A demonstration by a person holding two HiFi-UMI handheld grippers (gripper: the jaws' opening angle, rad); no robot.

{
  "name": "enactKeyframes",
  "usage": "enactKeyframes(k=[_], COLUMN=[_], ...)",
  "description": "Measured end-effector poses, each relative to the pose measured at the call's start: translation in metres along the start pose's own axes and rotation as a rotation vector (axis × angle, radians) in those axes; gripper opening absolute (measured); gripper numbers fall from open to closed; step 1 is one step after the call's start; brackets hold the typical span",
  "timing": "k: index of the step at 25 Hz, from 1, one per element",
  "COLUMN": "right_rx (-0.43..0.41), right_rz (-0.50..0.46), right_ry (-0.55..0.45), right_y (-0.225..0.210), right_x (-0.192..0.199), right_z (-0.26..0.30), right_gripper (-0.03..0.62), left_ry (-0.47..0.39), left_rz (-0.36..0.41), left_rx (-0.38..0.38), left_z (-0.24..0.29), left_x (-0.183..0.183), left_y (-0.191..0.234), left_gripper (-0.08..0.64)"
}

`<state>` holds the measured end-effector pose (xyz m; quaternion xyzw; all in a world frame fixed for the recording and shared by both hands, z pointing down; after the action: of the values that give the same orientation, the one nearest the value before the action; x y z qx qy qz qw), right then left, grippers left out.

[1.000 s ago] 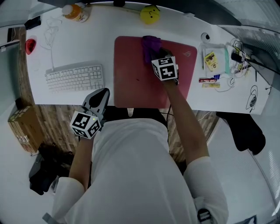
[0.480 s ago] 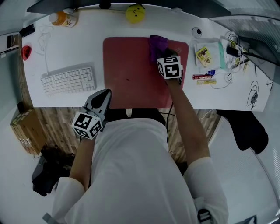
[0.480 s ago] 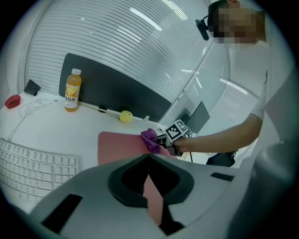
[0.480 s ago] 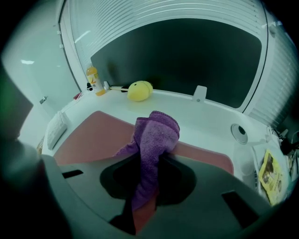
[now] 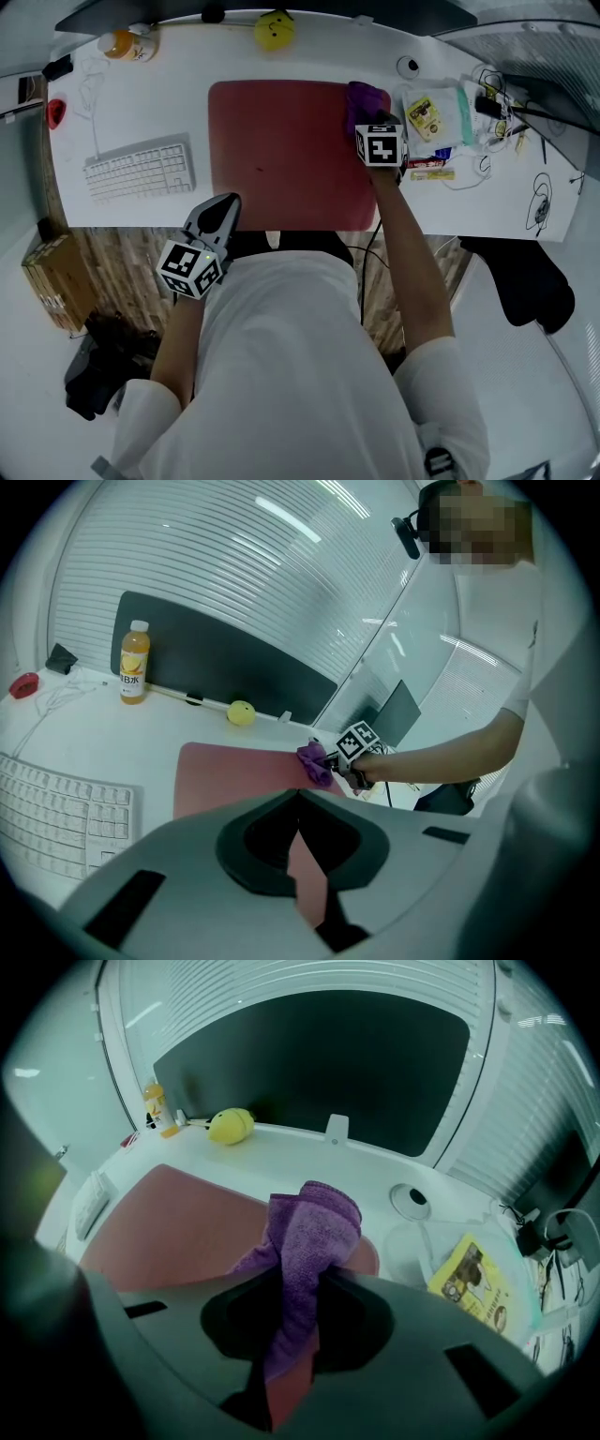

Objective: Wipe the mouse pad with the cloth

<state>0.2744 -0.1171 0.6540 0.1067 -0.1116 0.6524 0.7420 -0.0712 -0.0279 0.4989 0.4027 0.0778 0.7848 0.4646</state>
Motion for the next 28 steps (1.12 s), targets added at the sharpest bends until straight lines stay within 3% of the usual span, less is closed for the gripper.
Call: enactKeyframes(k=[13,23,28], right_rx=[0.057,-0.013,-0.092], right_rz=[0.046,0.061,0.122], right_ry=[0.06,-0.1,-0.202], right_y=[-0.041,-0.032,-0.02], right_x=[0.047,0.055,0.06], right_z=[-0.019,-0.063,-0.09], right_gripper=[0.086,0.086,0.086], left_ry=[-0.056,-0.115,-0.139], left_rz=[0.006,-0.027,-0.023], left_rx=[-0.061,-0.165,-0.191], left_z=[-0.006,-0.037,-0.052], left_x=[0.007,0.022,0.028], left_y=[-0.031,-0.034,-0.035], left_gripper=[0.018,0.018,0.018])
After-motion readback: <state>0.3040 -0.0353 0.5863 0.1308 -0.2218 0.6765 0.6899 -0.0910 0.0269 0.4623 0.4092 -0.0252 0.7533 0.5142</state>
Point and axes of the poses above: the fingertips, and each gripper's own axes: z forward along the fingers, y to its left, x out of its underside, the point moved 5 cm from there along -z, backward along the fingers, and after that the axes turned 7 degrees about y, right-handed, at the moved point
